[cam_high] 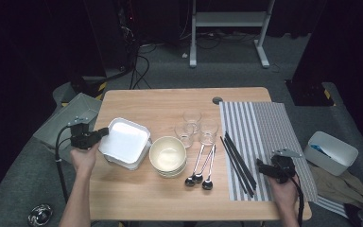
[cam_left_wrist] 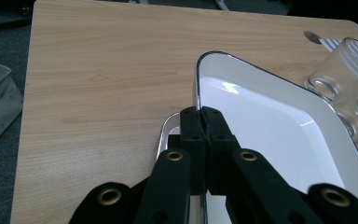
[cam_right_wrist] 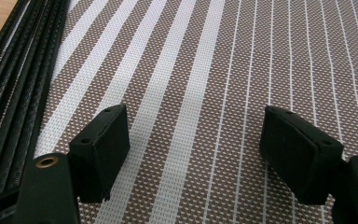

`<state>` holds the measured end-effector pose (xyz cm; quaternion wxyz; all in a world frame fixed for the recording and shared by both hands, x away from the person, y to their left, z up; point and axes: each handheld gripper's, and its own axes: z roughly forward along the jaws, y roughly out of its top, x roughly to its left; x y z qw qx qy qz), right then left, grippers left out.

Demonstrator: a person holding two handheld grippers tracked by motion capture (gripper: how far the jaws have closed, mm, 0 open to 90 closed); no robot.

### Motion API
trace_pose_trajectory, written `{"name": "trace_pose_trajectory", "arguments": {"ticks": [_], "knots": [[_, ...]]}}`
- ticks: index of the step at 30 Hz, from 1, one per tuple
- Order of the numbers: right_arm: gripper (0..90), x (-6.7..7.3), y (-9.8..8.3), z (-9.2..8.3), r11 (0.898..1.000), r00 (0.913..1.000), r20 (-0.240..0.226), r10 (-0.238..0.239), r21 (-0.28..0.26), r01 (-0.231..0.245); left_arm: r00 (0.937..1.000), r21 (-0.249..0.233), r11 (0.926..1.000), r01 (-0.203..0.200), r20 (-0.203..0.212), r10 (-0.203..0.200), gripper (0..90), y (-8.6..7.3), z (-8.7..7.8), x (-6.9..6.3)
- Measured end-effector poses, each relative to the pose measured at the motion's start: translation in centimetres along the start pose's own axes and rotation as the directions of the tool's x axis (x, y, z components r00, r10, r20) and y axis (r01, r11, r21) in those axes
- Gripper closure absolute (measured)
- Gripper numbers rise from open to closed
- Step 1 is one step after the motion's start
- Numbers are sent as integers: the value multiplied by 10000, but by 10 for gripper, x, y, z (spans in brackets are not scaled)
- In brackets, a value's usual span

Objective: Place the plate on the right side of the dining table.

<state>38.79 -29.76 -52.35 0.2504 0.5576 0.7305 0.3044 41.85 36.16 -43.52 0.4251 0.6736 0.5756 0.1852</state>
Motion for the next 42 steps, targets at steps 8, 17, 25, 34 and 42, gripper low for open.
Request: {"name": "trace_pose_trajectory", "arguments": {"ticks": [8, 17, 25, 34, 42], "knots": [[239, 0, 0, 0, 10000, 10000, 4, -4, -2, 4, 9998, -34, 9999, 135, 155, -135, 886, 3, -4, -2], [240, 0, 0, 0, 10000, 10000, 4, -7, -4, 7, 9988, -63, 9994, 335, 360, -333, 887, 6, -8, -5], [241, 0, 0, 0, 10000, 10000, -3, -7, -3, 7, 9980, -68, 9989, 455, 451, -451, 887, 9, -12, -7], [241, 0, 0, 0, 10000, 10000, -11, -7, -4, 7, 9980, -161, 9992, 353, 530, -344, 887, 13, -17, -13], [242, 0, 0, 0, 10000, 10000, -21, -3, -3, 3, 9979, -225, 9994, 267, 604, -253, 887, 17, -20, -18]]}}
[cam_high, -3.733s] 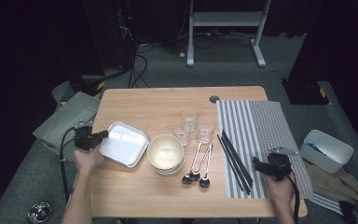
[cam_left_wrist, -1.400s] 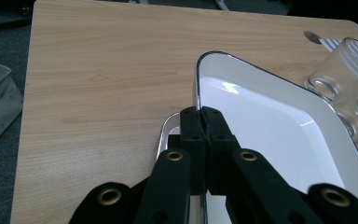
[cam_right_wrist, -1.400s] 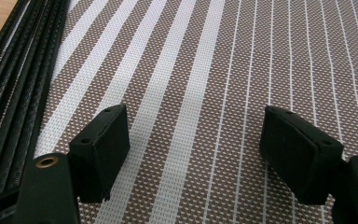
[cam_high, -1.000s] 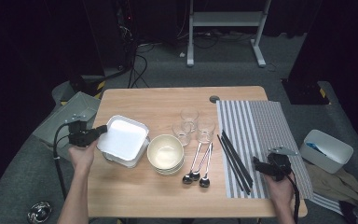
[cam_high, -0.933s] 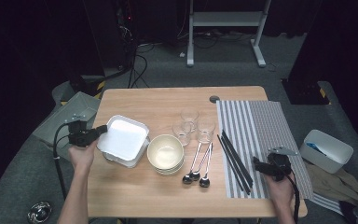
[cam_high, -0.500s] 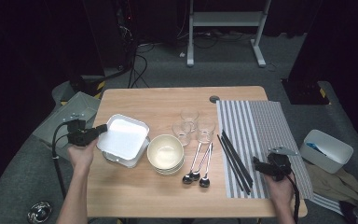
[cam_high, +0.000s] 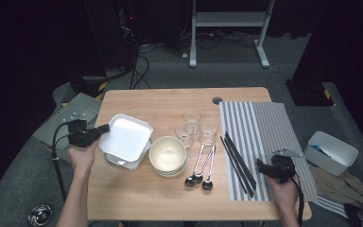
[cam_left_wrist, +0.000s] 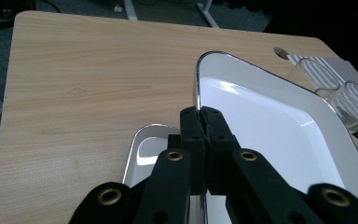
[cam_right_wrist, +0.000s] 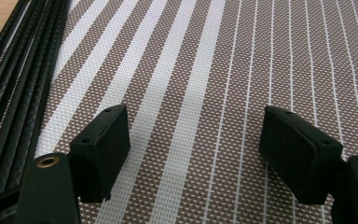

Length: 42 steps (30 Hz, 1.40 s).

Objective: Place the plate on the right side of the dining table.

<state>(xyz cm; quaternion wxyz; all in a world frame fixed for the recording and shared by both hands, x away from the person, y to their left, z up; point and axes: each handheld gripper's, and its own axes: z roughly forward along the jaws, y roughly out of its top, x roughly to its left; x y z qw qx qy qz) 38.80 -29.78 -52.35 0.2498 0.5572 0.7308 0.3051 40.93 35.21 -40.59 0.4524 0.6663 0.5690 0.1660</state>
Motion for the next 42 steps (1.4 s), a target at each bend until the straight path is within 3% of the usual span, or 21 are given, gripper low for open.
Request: {"name": "trace_pose_trajectory", "arguments": {"ticks": [20, 42], "knots": [[244, 0, 0, 0, 10000, 10000, -3, -14, -2, 14, 9996, -91, 9998, -191, 193, 193, 887, 12, -2, -15], [248, 1, 0, 0, 10000, 10000, 38, -76, -26, 76, 9973, -123, 9995, -303, 668, 310, 887, 21, 9, -36]]}}
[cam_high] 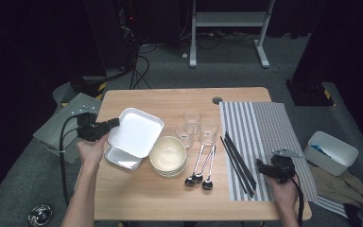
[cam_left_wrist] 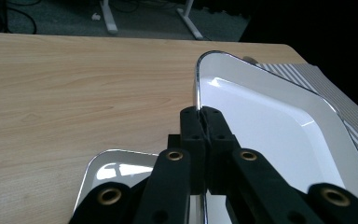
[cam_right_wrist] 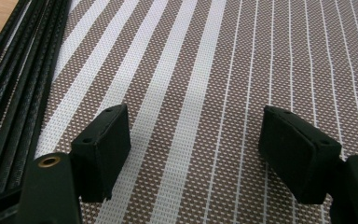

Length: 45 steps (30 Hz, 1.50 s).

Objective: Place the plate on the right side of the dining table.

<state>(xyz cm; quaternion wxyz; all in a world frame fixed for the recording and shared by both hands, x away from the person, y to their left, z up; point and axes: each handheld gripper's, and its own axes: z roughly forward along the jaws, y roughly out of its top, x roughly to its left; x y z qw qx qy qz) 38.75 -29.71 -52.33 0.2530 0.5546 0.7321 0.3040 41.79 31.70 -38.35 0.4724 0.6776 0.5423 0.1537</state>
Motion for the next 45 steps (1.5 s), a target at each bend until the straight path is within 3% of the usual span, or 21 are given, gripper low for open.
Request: {"name": "trace_pose_trajectory", "arguments": {"ticks": [45], "knots": [[248, -1, 0, 0, 10000, 10000, -63, 61, 20, -61, 9960, 164, 9986, -493, 750, 480, 887, 7, 31, -39]]}}
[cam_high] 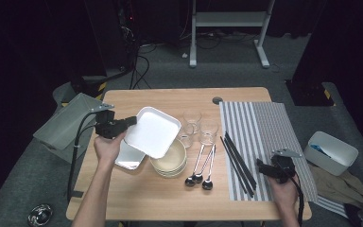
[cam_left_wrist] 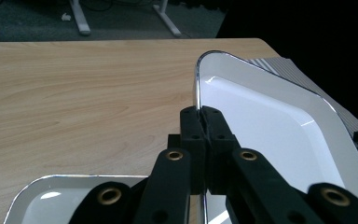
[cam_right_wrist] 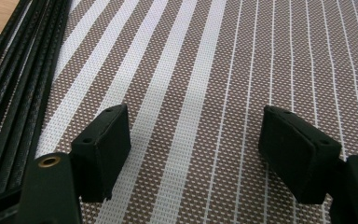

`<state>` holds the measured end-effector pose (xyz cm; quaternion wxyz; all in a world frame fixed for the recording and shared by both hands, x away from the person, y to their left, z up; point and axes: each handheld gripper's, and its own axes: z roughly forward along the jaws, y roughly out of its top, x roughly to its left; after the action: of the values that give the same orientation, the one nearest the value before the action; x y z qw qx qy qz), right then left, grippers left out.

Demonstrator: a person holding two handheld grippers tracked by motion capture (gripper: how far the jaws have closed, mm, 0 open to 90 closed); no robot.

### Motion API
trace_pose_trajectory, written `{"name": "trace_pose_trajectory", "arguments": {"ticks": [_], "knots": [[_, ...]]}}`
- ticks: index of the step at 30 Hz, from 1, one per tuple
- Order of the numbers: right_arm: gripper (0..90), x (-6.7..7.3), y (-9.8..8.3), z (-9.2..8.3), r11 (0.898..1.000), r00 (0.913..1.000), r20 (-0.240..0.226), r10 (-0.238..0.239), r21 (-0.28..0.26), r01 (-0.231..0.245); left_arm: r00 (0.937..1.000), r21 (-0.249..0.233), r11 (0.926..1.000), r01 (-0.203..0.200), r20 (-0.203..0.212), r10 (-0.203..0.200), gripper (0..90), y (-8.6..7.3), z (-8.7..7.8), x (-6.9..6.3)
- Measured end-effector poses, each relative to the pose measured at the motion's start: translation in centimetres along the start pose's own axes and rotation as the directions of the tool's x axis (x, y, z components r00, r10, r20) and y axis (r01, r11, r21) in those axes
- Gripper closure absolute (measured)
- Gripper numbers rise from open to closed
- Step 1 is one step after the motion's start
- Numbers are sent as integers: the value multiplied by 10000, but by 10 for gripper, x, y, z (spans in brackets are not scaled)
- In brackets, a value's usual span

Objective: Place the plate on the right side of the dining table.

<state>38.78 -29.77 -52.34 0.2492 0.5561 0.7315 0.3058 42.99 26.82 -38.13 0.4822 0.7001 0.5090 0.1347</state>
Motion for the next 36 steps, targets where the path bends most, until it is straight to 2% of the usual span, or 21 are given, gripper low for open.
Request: {"name": "trace_pose_trajectory", "arguments": {"ticks": [13, 19, 31, 36], "knots": [[248, 0, 0, 0, 10000, 10000, 2, 1, 0, -1, 9995, -13, 9997, -226, 214, 226, 887, 4, 9, -12], [248, 0, 0, 0, 10000, 10000, 0, 0, 3, 0, 9993, 9, 9999, -145, 345, 145, 887, 3, 15, -15], [248, 0, 0, 0, 10000, 10000, -1, 6, 2, -6, 9978, 75, 9992, -394, 532, 389, 887, 8, 25, -28], [248, 0, 0, 0, 10000, 10000, -5, 6, 3, -6, 9974, 126, 9992, -378, 619, 369, 887, 8, 30, -31]]}}
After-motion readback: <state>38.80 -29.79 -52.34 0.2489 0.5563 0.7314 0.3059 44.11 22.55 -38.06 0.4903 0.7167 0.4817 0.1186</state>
